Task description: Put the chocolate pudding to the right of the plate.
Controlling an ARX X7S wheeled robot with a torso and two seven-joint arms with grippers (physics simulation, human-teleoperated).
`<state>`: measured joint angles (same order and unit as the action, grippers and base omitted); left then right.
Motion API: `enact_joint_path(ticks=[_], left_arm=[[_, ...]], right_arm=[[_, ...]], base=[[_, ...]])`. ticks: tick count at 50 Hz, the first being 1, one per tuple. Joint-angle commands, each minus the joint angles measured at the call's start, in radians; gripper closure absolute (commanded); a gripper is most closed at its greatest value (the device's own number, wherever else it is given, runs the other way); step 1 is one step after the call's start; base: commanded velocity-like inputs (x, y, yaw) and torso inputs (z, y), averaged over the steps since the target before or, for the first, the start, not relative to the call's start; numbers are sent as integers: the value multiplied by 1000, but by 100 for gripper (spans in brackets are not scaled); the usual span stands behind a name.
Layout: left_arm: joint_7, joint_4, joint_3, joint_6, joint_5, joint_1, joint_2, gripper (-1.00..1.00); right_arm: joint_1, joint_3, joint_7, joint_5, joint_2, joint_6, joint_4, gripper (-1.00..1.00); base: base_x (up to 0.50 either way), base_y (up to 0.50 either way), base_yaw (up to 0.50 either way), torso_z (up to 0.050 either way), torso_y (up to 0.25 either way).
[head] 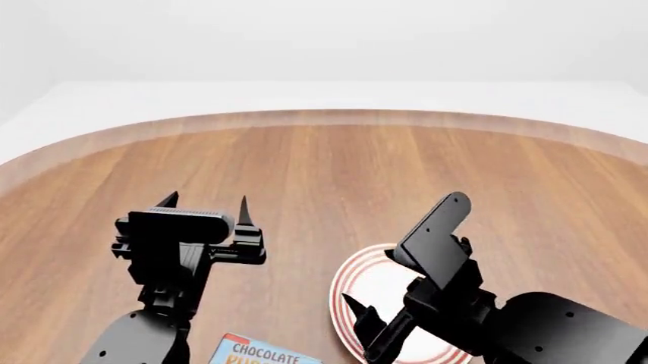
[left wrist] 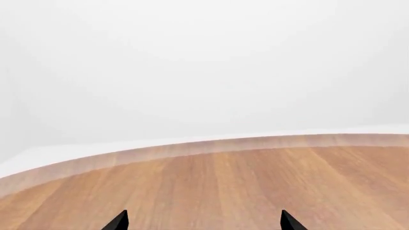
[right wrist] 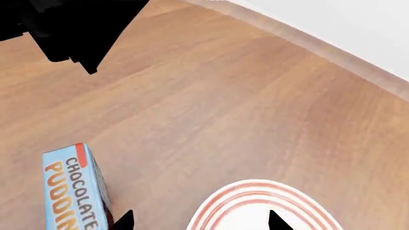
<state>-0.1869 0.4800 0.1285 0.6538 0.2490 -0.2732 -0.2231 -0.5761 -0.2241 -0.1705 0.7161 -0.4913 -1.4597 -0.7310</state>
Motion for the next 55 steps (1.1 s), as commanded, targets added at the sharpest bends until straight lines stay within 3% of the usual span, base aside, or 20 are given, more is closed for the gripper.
enact_joint_path(ticks=[1, 55], left_arm=[[-5, -7, 3, -4, 5, -1, -4, -100], [-25, -31, 28, -13, 20, -17, -18, -100]], right_arm=[[-17, -61, -35, 33, -22, 13, 6, -100], [-48, -345, -117, 35, 14, 98, 114, -100]], base=[[0, 0, 0, 0, 0], [0, 0, 0, 0, 0]])
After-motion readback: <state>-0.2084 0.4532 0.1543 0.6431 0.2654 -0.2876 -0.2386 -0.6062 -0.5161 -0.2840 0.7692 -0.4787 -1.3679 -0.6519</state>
